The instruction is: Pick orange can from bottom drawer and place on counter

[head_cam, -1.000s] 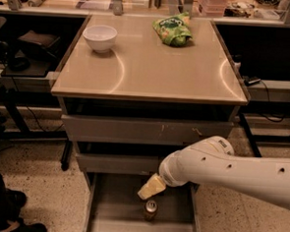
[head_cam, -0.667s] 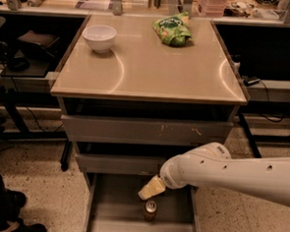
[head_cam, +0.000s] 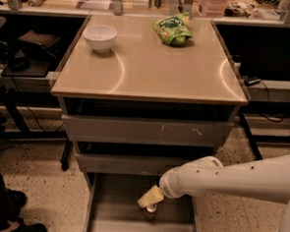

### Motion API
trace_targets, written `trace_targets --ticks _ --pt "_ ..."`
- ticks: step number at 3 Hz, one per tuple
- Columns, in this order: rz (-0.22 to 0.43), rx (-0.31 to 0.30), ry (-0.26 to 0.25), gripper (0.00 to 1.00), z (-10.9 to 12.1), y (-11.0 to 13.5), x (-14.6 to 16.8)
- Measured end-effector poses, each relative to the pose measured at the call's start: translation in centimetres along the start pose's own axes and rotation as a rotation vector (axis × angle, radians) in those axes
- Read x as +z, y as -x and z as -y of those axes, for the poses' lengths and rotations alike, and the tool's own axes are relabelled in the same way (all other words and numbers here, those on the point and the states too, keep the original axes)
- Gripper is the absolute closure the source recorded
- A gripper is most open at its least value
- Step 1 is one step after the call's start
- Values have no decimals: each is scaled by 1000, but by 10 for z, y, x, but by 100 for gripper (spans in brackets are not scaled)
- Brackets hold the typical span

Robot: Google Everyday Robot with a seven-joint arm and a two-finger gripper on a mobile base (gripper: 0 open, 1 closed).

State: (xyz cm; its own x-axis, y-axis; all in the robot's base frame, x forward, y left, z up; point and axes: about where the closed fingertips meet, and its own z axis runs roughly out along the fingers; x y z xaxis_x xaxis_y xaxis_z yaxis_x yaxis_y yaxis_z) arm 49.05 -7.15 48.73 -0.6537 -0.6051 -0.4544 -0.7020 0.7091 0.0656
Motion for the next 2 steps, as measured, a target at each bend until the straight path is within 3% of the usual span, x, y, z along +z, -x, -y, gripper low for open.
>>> trace_targets --ticks 1,2 --pt "-22 20 38 0 -1 -1 34" --pt "8 78 70 0 13 -5 81"
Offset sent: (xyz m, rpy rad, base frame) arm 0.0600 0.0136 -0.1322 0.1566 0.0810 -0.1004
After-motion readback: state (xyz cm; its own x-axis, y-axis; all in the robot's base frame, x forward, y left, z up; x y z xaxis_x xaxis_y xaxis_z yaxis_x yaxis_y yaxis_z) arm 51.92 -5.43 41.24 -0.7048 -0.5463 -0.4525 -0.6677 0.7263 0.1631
